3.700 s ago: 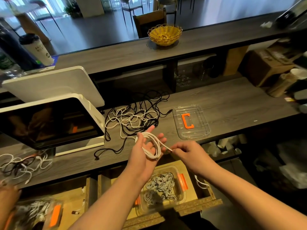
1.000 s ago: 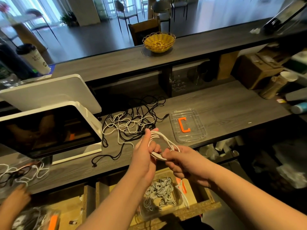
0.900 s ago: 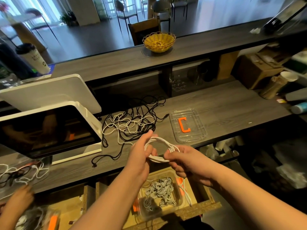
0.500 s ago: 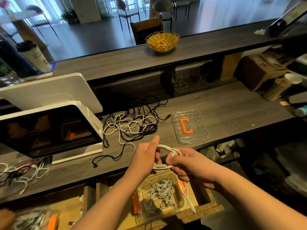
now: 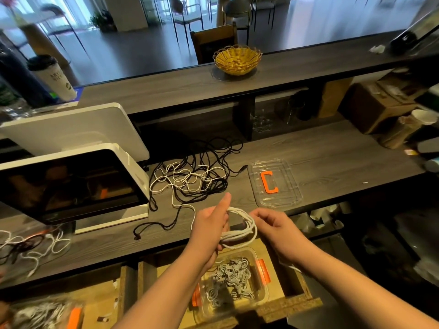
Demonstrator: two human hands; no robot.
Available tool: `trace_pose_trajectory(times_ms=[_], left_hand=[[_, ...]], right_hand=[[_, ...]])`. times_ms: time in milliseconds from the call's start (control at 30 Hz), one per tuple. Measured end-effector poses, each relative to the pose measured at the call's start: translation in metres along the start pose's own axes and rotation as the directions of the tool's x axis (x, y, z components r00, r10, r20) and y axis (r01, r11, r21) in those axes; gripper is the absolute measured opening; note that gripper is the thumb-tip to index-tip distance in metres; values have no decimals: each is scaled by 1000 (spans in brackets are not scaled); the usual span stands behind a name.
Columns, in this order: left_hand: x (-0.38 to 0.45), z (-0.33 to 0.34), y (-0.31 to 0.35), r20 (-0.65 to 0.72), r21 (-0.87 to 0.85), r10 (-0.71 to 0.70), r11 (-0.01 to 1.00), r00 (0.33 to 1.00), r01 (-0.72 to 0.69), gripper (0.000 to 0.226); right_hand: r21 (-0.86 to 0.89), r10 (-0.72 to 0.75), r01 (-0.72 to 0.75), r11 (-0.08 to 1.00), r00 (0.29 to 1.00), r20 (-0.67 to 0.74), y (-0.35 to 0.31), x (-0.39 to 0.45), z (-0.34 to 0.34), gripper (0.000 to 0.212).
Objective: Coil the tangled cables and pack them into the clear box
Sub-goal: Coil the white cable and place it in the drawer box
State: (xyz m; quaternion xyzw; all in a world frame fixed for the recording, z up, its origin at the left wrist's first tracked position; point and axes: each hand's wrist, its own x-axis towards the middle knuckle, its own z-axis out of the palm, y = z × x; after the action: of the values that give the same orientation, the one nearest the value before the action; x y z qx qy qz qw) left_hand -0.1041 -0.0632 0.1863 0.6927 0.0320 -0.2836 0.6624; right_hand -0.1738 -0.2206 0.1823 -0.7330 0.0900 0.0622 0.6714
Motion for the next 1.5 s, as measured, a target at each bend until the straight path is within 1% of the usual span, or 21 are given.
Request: trace_pose_trajectory(times_ms=[67, 167, 200, 267, 367, 433, 533, 633, 700, 767, 833, 867, 933, 1000, 1100, 1167, 1233, 1367, 1500], left_hand=[[1, 5, 0, -95, -77, 14, 997, 995, -21, 46], [1, 13, -2, -284, -105, 34, 992, 958, -67, 49], [2, 15, -4, -334, -119, 37, 990, 942, -81, 48], [4, 15, -7, -410, -126, 63, 984, 910, -125, 48], [8, 12, -10, -475, 11, 176, 981, 862, -194, 49], [9, 11, -12, -506, 59, 212, 975, 836, -212, 48], [12, 11, -15, -561, 97, 235, 971, 794, -219, 52], [15, 10, -16, -572, 201, 322, 947, 754, -252, 55], [16, 7, -16, -539, 306, 409, 910, 736, -280, 57], [19, -1, -20, -446, 444, 504, 842, 740, -306, 58], [22, -7, -25, -308, 600, 561, 741, 768, -301, 60], [22, -8, -28, -233, 654, 564, 694, 792, -302, 61], [21, -8, -33, -108, 686, 533, 651, 839, -325, 62], [19, -6, -35, -40, 664, 474, 670, 880, -331, 63], [15, 1, -32, 23, 513, 305, 814, 952, -273, 67], [9, 7, -26, 105, 435, 215, 868, 971, -239, 64], [3, 12, -23, 160, 397, 205, 882, 966, -253, 60], [-6, 12, -14, 175, 353, 259, 884, 950, -306, 61], [-15, 12, -9, 197, 340, 254, 888, 947, -309, 66]], right_hand=[[-12, 11, -10, 1000, 999, 47, -2, -3, 10, 19], [-175, -28, 40, 984, 997, 68, 0, -6, 25, 22], [-227, -35, 51, 973, 997, 75, 2, -7, 30, 23], [-277, -33, 61, 959, 994, 104, 4, -9, 37, 23], [-342, -8, 53, 938, 991, 130, 6, -10, 43, 24], [-394, 18, 46, 918, 987, 158, 1, -9, 44, 21], [-508, 27, 75, 858, 981, 191, -6, -8, 45, 29], [-560, 20, 102, 822, 978, 208, -11, -9, 41, 35], [-587, 34, 115, 801, 971, 236, -15, -11, 38, 33], [-607, 4, 152, 780, 969, 248, -21, -14, 36, 32], [-659, -48, 201, 725, 969, 243, -24, -13, 34, 30], [-689, -67, 216, 692, 969, 238, -24, -12, 32, 28], [-713, -107, 230, 663, 971, 214, -25, -11, 27, 24], [-731, -142, 224, 645, 975, 173, -24, -9, 21, 23], [-733, -160, 178, 657, 982, 96, -13, -3, 9, 25], [-718, -154, 147, 680, 986, 55, -4, 1, 0, 26], [-700, -150, 125, 703, 988, 26, 2, 4, -5, 29], [-648, -152, 96, 755, 988, -30, 2, 6, -13, 22], [-599, -132, 70, 798, 989, -60, 8, 8, -21, 20]])
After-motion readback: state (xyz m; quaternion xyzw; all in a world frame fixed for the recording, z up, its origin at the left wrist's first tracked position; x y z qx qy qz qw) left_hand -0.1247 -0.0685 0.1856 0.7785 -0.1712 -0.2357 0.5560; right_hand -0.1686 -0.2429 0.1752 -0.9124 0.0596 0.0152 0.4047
